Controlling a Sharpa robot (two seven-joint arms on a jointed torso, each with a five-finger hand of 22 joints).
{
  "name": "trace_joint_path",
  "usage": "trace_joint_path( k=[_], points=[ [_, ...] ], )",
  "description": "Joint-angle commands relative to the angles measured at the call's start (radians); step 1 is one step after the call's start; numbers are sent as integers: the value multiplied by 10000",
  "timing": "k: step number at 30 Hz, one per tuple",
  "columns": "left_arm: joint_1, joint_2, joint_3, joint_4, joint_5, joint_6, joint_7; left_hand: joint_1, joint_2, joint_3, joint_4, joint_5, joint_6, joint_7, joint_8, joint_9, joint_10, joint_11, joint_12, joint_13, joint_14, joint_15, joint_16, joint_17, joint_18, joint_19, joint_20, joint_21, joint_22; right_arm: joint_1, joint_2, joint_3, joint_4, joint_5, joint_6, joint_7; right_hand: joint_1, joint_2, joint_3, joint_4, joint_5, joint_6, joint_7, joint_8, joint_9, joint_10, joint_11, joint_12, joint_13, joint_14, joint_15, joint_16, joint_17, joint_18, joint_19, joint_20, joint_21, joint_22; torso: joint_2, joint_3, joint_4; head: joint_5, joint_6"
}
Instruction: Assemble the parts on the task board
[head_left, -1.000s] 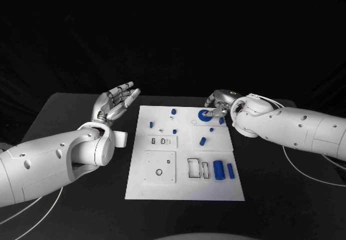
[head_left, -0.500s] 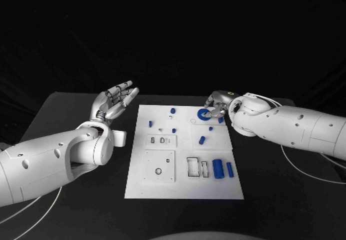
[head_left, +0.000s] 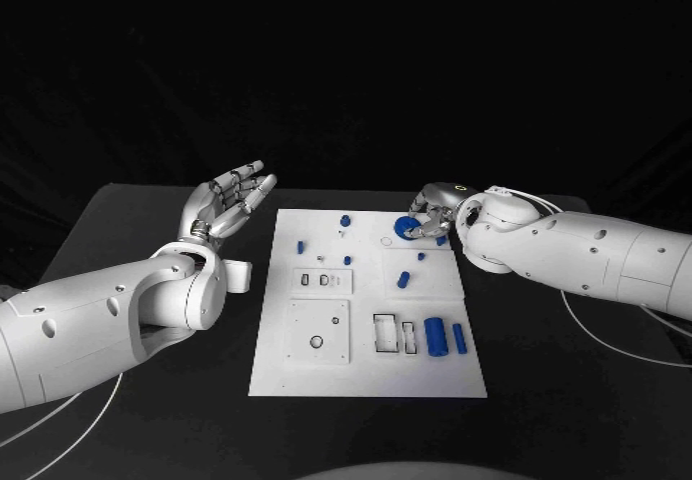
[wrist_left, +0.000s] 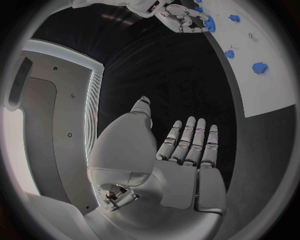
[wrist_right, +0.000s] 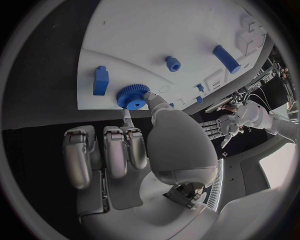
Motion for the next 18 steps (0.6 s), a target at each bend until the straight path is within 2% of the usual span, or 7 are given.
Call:
trace_joint_path(
  k=[1,4,11,14,18],
  points=[
    [7,13,8,17,-67,154,115,-18,114,74,-7,11,8,1179,50,6,19,45,11,-10,-35,7,38,6,172,-48,-5,17,-12,-8,-25,0,66,-133,-212,-120,-37,-13,98,9,1,-24,21,-30,32,1049,105,28,2630,1024,68,40,2633,-65,1066,73,43,2635,2,2,1,0,30],
    [7,14,8,13,-67,154,114,-18,114,74,-7,11,8,1179,50,6,19,45,11,-10,-35,7,38,6,172,-48,-5,17,-12,-10,-44,0,93,-133,-274,-111,-52,6,126,10,30,2,32,-19,57,1049,113,28,2630,1024,72,40,2633,-65,1066,75,43,2635,1,-2,-5,12,58],
    [7,10,8,10,-67,148,111,-18,114,74,-7,11,8,1179,50,6,19,45,11,-10,-35,7,38,6,172,-48,-5,17,-12,-22,-49,-1,80,-132,-5,-195,-34,45,218,-38,4,167,45,50,142,1049,129,28,2630,1024,86,40,2633,-65,1066,86,43,2635,0,0,1,17,51],
    [7,12,8,4,-67,147,111,-18,114,74,-7,11,8,1179,50,6,19,45,11,-10,-35,7,38,6,172,-48,-5,17,-12,-26,-34,-1,50,-132,55,-231,-19,102,331,-102,-25,421,23,146,243,1049,118,28,2630,1024,87,40,2633,-65,1066,92,43,2635,-6,2,0,13,48],
    [7,18,8,1,-67,151,110,-18,114,74,-7,11,8,1179,50,6,19,45,11,-10,-35,7,38,6,172,-48,-5,17,-12,-29,-21,-1,37,-135,82,-267,140,286,595,-270,-67,790,-61,253,355,1049,47,28,2630,1024,44,40,2633,-65,1066,64,43,2635,3,2,0,11,65]
  ],
)
